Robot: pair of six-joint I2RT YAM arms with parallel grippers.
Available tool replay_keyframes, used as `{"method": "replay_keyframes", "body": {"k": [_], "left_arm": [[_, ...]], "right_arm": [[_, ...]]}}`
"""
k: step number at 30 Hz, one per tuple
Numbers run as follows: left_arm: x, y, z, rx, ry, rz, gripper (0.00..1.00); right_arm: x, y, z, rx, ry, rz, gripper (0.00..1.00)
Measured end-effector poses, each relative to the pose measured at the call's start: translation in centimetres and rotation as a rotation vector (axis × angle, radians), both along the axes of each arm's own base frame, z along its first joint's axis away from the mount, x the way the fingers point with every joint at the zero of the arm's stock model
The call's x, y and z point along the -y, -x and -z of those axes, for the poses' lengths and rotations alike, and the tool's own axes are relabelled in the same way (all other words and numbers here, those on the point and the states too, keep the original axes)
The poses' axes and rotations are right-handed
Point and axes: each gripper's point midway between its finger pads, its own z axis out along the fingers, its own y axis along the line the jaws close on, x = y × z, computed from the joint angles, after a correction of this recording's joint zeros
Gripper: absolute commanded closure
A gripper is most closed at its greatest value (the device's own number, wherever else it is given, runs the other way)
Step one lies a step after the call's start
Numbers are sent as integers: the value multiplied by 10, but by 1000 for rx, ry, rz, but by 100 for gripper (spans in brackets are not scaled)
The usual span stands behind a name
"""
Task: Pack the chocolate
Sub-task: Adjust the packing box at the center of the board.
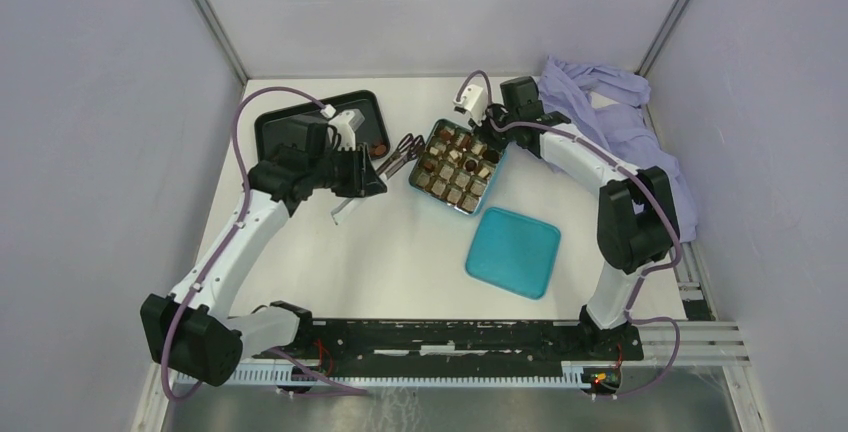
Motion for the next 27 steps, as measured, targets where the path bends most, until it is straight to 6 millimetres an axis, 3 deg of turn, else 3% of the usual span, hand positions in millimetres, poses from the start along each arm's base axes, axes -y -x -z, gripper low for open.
{"method": "replay_keyframes", "body": {"k": [6, 17, 23, 27], "left_arm": [[7, 3, 4, 1, 4, 25, 98], [24, 18, 14, -17, -11, 93, 98], [29, 20, 29, -45, -63, 101, 98], [31, 19, 41, -63, -108, 98, 98]], "right_arm": [[-1, 10, 16, -47, -10, 7, 100], [-15, 15, 28, -111, -86, -3, 97], [-20, 19, 56, -192, -102, -1, 94], [-22, 21, 61, -213, -111, 1, 89]]}}
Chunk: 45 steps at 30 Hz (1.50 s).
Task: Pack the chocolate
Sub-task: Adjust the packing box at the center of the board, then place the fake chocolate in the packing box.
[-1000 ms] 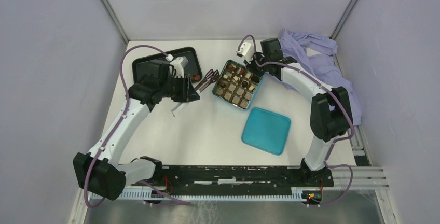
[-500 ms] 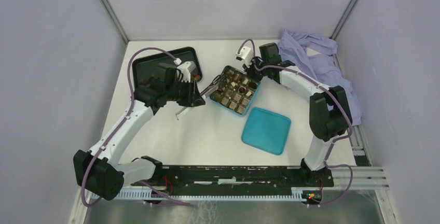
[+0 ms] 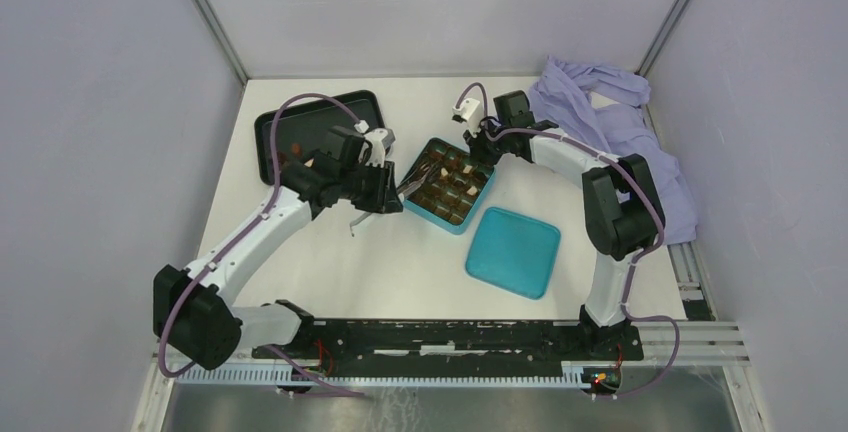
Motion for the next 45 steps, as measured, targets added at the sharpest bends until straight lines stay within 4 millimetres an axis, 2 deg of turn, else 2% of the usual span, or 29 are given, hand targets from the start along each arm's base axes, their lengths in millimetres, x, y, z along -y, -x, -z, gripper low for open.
{"method": "replay_keyframes", "body": {"k": [4, 11, 20, 26, 29, 34, 39, 42, 45], "left_arm": [[0, 0, 7, -6, -35, -4, 96], [-1, 1, 26, -48, -100, -10, 81], [-1, 1, 32, -52, -125, -10, 63], [1, 3, 33, -52, -129, -1, 56], [2, 4, 32, -52, -129, 2, 55], [3, 3, 31, -47, -129, 2, 55], [1, 0, 27, -36, -129, -26, 57], [0, -2, 17, -5, -112, -51, 57], [-3, -6, -3, 61, -76, -89, 57]], "right_arm": [[-1, -1, 2, -4, -6, 3, 85], [-2, -1, 9, -18, -9, 4, 77], [-5, -1, 7, -15, -24, -6, 57], [-6, -1, 6, -17, -31, -9, 43], [-5, -1, 4, -16, -36, -9, 36], [-3, 1, -8, 3, -56, -17, 27], [1, 13, -28, 31, -83, -47, 21], [4, 25, -44, 58, -109, -84, 20], [7, 41, -60, 81, -140, -122, 20]]}}
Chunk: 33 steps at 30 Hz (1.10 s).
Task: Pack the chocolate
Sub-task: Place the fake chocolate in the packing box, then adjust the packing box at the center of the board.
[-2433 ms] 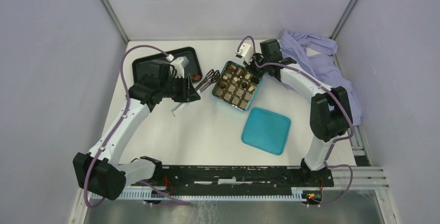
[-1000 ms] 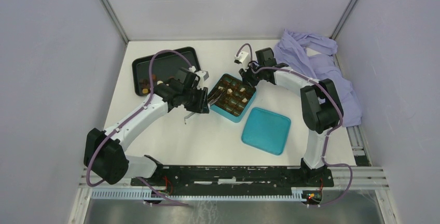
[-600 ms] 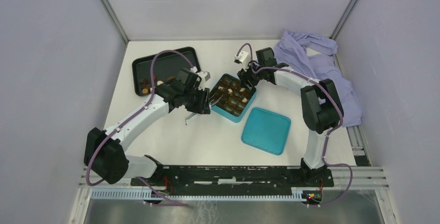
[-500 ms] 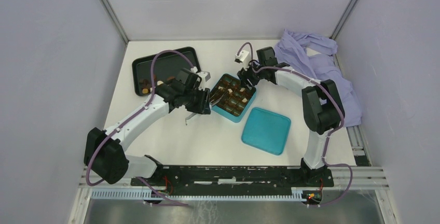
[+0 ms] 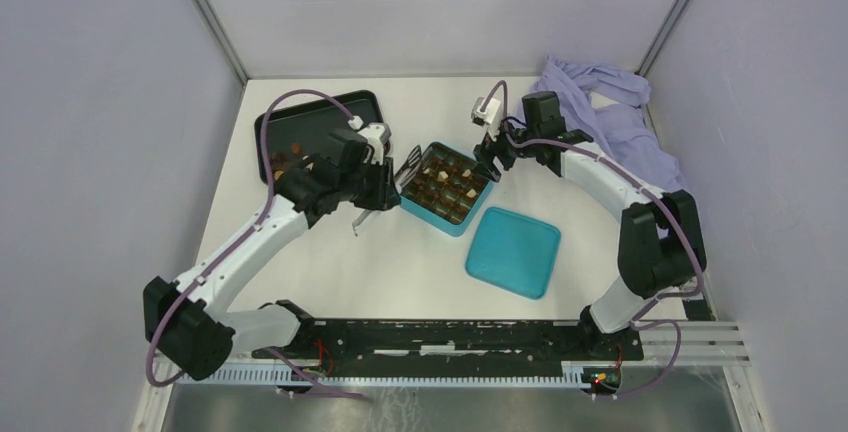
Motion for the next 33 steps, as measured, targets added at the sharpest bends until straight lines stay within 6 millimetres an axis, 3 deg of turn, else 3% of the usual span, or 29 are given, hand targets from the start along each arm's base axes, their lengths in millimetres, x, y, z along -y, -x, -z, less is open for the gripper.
{"method": "replay_keyframes", "body": {"k": [5, 11, 19, 33], "left_arm": [[-6, -9, -42, 159, 67, -61, 54], [-16, -19, -73, 281, 110, -146, 54], [-25, -28, -76, 311, 93, -211, 54], [-39, -36, -71, 327, 36, -289, 54]], "right_arm": [[6, 22, -24, 39, -45, -54, 20], [19, 38, -29, 18, -64, -74, 20], [33, 61, -22, -15, -72, -75, 19], [40, 68, -15, -36, -110, -68, 19]]}}
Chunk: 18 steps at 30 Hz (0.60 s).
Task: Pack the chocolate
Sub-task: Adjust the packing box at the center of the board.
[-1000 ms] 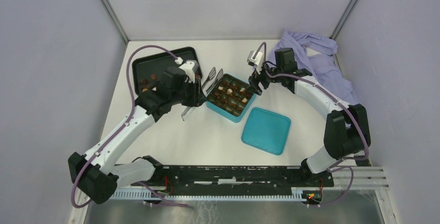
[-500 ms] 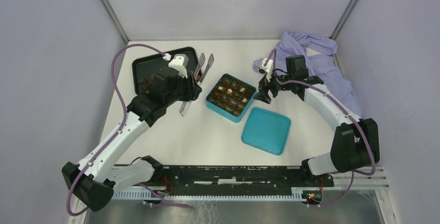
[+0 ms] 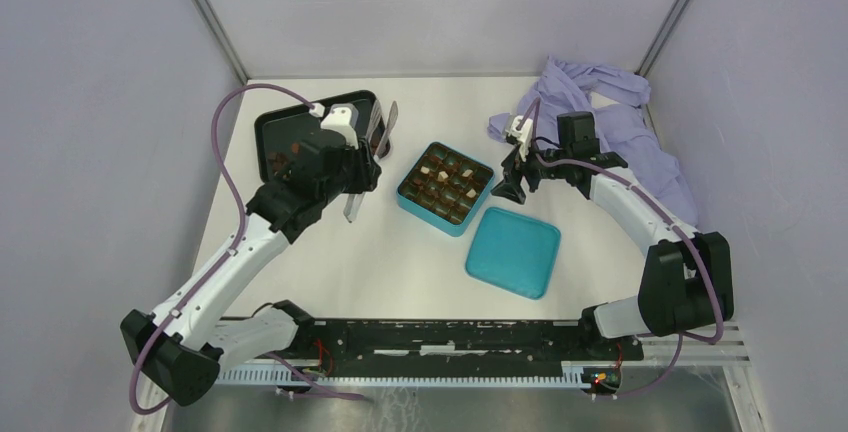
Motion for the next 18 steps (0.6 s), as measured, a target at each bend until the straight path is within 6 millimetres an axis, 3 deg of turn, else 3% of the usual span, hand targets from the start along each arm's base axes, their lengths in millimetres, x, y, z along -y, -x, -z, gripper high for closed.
{"method": "replay_keyframes", "body": {"k": [5, 10, 18], "left_arm": [[-9, -5, 9, -20, -49, -50, 51], [-15, -20, 22, -74, -104, -94, 51], [-29, -42, 62, -208, -156, -140, 52]], "right_arm": [[-2, -1, -2, 7, -15, -2, 19], [-1, 4, 10, -15, -15, 2, 19], [0, 4, 13, -21, -19, 11, 19]]}}
